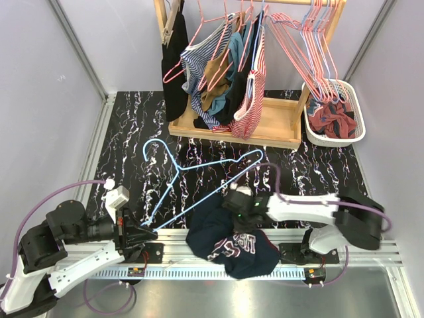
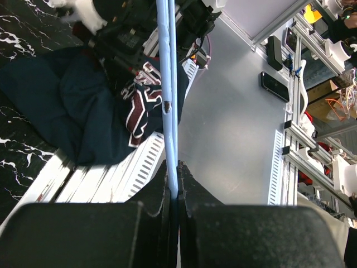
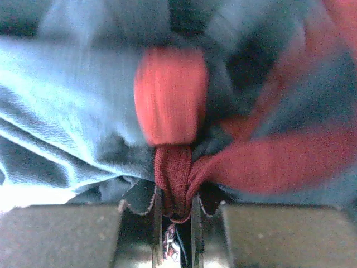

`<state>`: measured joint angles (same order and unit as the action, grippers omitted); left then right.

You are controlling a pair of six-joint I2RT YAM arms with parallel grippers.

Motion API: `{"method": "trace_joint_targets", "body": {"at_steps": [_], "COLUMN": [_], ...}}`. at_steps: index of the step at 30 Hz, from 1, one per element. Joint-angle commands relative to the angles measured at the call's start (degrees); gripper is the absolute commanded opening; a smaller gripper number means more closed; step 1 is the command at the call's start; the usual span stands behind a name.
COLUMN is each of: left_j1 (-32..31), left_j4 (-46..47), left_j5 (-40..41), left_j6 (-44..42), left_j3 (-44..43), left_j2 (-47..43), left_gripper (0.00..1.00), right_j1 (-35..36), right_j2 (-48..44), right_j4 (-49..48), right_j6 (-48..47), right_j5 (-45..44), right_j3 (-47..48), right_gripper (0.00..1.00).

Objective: Remove the tank top from the hanger
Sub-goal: Place the tank top into the basket

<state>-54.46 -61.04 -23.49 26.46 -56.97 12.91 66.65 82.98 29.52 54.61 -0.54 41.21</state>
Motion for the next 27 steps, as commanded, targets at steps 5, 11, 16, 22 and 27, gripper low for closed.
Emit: {"method": "trace_joint_targets", "body": {"at_steps": [5, 11, 16, 22, 27], "left_j1": [-0.5, -0.6, -0.6, -0.7, -0.7], "left_j4": [5.0, 5.3, 5.8, 7.9, 9.4], "left_j5": [-0.8, -2.5, -3.8, -5.7, -6.8], "left_j6": [0.9, 0.8, 1.3, 1.1, 1.1], "left_j3": [0.1, 0.7, 0.8, 2.9, 4.4], "left_j2": [0.2, 1.9, 2.5, 3.3, 3.4], "left_gripper": [0.00, 0.00, 0.00, 0.00, 0.00], "right_j1": [-24.6, -60.2, -81.1, -90.3, -92.7], "right_j2": [-23.0, -21.5, -20.1, -14.2, 1.5], "right_j4": [3.4, -5.2, -10.4, -15.1, -18.4], "right_j6": [-6.5, -12.5, -9.8, -5.7, -2.9], "right_j5": [-15.9, -6.3, 4.1, 6.3, 8.9], "right_j3": [-1.3, -2.1, -1.8, 9.5, 31.0], "right_gripper": [0.00, 0.00, 0.00, 0.00, 0.00]}}
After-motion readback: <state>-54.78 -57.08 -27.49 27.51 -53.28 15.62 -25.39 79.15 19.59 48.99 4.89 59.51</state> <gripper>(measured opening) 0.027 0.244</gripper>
